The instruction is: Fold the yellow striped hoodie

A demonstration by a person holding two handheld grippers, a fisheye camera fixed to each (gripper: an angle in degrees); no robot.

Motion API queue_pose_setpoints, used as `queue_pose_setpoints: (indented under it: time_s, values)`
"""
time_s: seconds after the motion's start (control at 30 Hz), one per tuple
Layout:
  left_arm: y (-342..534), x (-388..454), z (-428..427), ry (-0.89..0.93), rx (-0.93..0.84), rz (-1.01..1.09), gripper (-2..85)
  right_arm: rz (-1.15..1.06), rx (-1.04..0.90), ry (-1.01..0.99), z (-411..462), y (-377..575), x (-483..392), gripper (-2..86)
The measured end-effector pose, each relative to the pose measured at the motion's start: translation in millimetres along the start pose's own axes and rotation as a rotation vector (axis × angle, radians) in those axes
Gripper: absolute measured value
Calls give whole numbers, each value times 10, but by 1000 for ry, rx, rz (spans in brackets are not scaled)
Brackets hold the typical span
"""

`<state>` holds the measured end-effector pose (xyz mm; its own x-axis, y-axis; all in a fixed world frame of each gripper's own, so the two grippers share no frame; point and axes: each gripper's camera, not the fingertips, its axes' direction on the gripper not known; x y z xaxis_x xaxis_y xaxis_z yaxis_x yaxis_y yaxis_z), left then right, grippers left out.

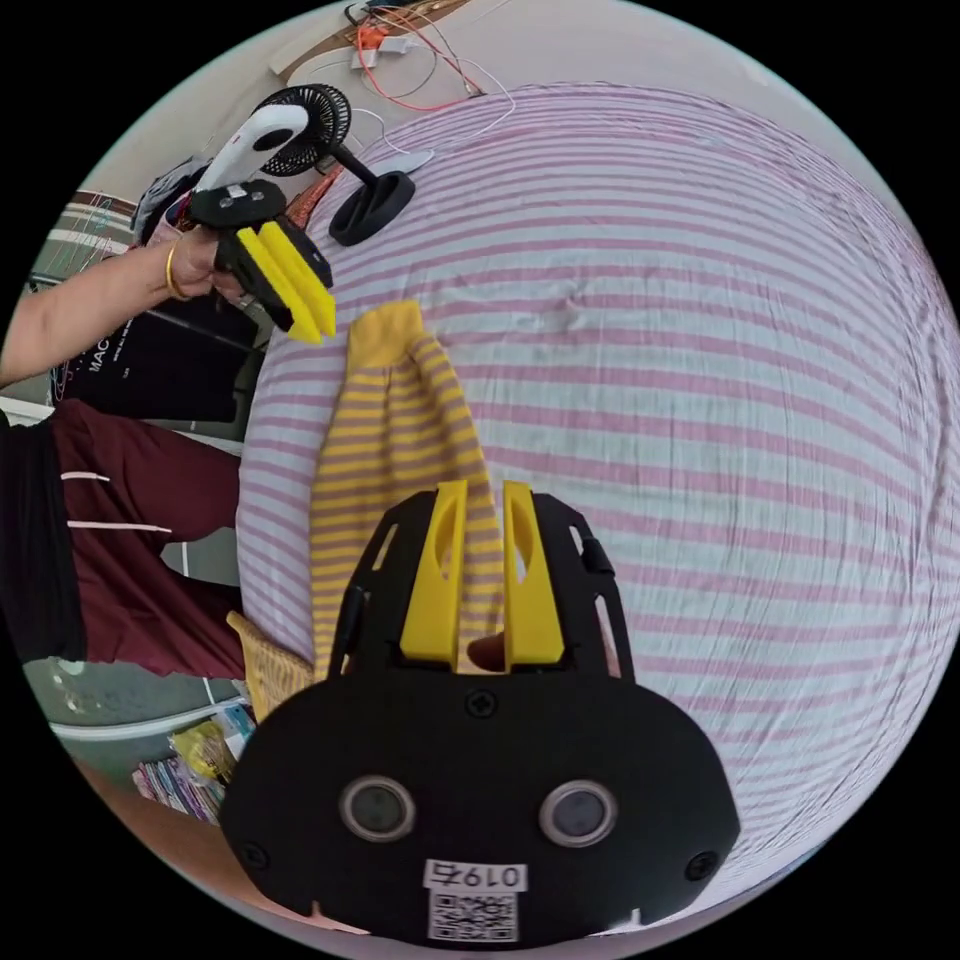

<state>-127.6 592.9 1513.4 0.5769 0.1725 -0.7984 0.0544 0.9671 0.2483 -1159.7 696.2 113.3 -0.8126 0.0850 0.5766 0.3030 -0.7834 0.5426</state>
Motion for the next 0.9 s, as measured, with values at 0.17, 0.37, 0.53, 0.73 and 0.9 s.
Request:
queue_pose_setpoints:
  time_s: [0.17,0.37,0.53,0.73,0.9]
  values:
    - [-118,626,539,33,-19,144,13,-45,-79,-51,158,-379,-76,23]
    - [-43,593,939,-72,-147,43,9,-59,-66,-4,36,-425,-103,-7]
    - [54,594,996,-50,-149,-2,9,-14,-62,48,191,-340,-163,7]
    - [155,894,933,-23,-140,58,10,51,-3,-55,-27,-36,33,60]
    - [330,1197,852,83,-38,106,11,99,-59,-131,58,349,267,57]
